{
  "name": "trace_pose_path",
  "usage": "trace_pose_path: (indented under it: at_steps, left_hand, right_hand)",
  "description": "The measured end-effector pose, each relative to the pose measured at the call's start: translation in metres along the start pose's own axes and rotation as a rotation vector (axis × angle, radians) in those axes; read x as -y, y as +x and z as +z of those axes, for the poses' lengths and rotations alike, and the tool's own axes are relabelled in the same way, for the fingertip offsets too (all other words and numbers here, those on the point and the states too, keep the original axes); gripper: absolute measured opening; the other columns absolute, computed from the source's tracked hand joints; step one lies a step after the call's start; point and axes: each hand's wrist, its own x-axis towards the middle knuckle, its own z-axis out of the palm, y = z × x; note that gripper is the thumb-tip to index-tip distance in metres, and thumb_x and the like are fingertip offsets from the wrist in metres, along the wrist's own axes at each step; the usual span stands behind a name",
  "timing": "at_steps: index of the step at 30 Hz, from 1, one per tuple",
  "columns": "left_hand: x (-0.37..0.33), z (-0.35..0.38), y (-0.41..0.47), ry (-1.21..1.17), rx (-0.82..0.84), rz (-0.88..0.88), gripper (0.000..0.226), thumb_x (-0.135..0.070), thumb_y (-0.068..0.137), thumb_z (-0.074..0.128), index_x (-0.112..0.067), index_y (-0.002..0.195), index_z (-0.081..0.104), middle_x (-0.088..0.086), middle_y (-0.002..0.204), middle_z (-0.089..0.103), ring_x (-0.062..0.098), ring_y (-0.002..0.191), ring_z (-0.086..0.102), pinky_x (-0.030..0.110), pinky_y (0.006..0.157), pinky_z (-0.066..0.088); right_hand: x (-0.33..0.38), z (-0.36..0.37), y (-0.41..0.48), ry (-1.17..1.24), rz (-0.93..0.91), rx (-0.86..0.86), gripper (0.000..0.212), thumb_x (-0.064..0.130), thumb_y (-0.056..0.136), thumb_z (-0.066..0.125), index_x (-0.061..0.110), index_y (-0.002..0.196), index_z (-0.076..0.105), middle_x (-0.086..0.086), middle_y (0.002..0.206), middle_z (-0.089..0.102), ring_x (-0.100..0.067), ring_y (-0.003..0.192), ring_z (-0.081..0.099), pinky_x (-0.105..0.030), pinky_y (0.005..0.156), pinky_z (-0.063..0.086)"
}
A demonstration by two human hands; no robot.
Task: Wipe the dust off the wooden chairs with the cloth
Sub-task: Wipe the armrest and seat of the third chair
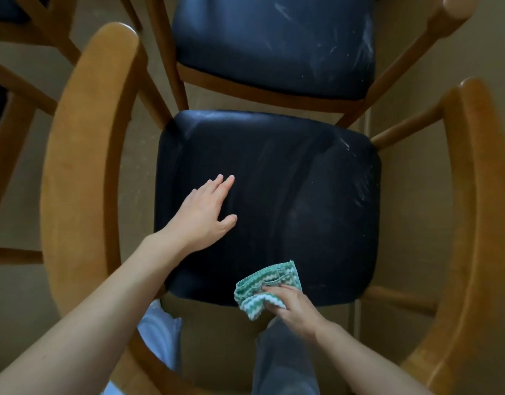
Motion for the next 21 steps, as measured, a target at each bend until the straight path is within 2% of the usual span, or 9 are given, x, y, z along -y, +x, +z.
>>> trace_pose_path:
  at_steps: [7,10,11,12,14,15,16,17,21]
  left_hand:
    - [0.0,-0.014,0.003,-0.069,-0.067,-0.034,0.073,-0.029,0.095,0.051,-0.023,0.151,0.005,0.002,0.159,0.005,0.017,0.146,0.004,0.035,0.119,0.007]
    - [0.002,-0.019,0.004,-0.071,-0.073,-0.046,0.073,-0.029,0.095,0.051,-0.024,0.151,0.005,0.001,0.159,0.005,0.017,0.146,0.004,0.035,0.119,0.008]
    - [0.003,-0.019,0.004,-0.066,-0.066,-0.045,0.073,-0.03,0.095,0.051,-0.024,0.151,0.004,0.001,0.159,0.005,0.017,0.146,0.004,0.035,0.119,0.008]
    - [0.004,-0.019,0.006,-0.061,-0.063,-0.041,0.074,-0.03,0.095,0.051,-0.024,0.151,0.004,0.001,0.159,0.005,0.016,0.146,0.004,0.035,0.119,0.008]
    - [0.007,-0.019,0.012,-0.063,-0.068,-0.035,0.074,-0.032,0.094,0.051,-0.025,0.151,0.004,0.001,0.159,0.005,0.016,0.146,0.005,0.035,0.119,0.008]
    - [0.008,-0.02,0.015,-0.068,-0.071,-0.039,0.074,-0.032,0.094,0.051,-0.025,0.15,0.004,0.0,0.159,0.005,0.016,0.145,0.005,0.034,0.119,0.007]
    - [0.008,-0.02,0.02,-0.072,-0.072,-0.044,0.074,-0.033,0.094,0.051,-0.025,0.15,0.003,0.0,0.159,0.005,0.016,0.145,0.005,0.034,0.119,0.007]
    - [0.009,-0.021,0.024,-0.073,-0.071,-0.049,0.074,-0.033,0.094,0.051,-0.026,0.15,0.003,0.0,0.159,0.005,0.015,0.145,0.004,0.034,0.119,0.007]
    - [0.008,-0.024,0.043,-0.062,-0.088,-0.038,0.074,-0.034,0.094,0.051,-0.026,0.15,0.003,-0.001,0.159,0.005,0.015,0.145,0.004,0.034,0.119,0.007]
  right_hand:
    - [-0.004,0.001,-0.009,0.063,0.088,0.11,0.041,0.038,0.097,0.047,0.019,0.132,0.055,0.0,0.134,0.054,-0.016,0.124,0.048,-0.031,0.103,0.037]
    - [-0.01,-0.003,-0.01,0.113,0.112,0.154,0.027,0.029,0.097,0.048,0.019,0.118,0.063,0.002,0.116,0.063,-0.013,0.107,0.056,-0.029,0.091,0.041]
    - [-0.011,-0.006,-0.009,0.237,0.112,0.131,0.022,0.028,0.096,0.052,0.017,0.11,0.065,0.0,0.108,0.064,-0.013,0.098,0.058,-0.031,0.089,0.043]
    - [-0.008,-0.013,-0.008,0.444,0.115,0.071,0.022,0.031,0.09,0.061,0.013,0.102,0.066,-0.003,0.101,0.066,-0.014,0.091,0.06,-0.035,0.088,0.047]
    - [-0.003,-0.041,0.002,0.895,0.137,-0.171,0.058,0.051,0.065,0.078,0.003,0.095,0.067,-0.01,0.089,0.07,-0.019,0.079,0.067,-0.035,0.078,0.055]
    - [-0.001,-0.059,0.009,1.019,0.139,-0.301,0.072,0.057,0.057,0.078,-0.001,0.098,0.066,-0.01,0.084,0.071,-0.02,0.075,0.068,-0.032,0.072,0.057]
    - [0.004,-0.081,0.017,1.09,0.121,-0.415,0.074,0.056,0.059,0.075,-0.003,0.103,0.064,-0.009,0.084,0.071,-0.02,0.074,0.069,-0.031,0.07,0.058]
    - [0.009,-0.105,0.026,1.163,0.072,-0.502,0.069,0.052,0.063,0.072,-0.001,0.105,0.063,-0.008,0.087,0.071,-0.019,0.076,0.069,-0.033,0.073,0.058]
    - [0.032,-0.199,0.075,1.305,-0.076,-0.833,0.014,0.028,0.094,0.052,0.017,0.101,0.059,0.0,0.098,0.066,-0.014,0.089,0.066,-0.044,0.097,0.049]
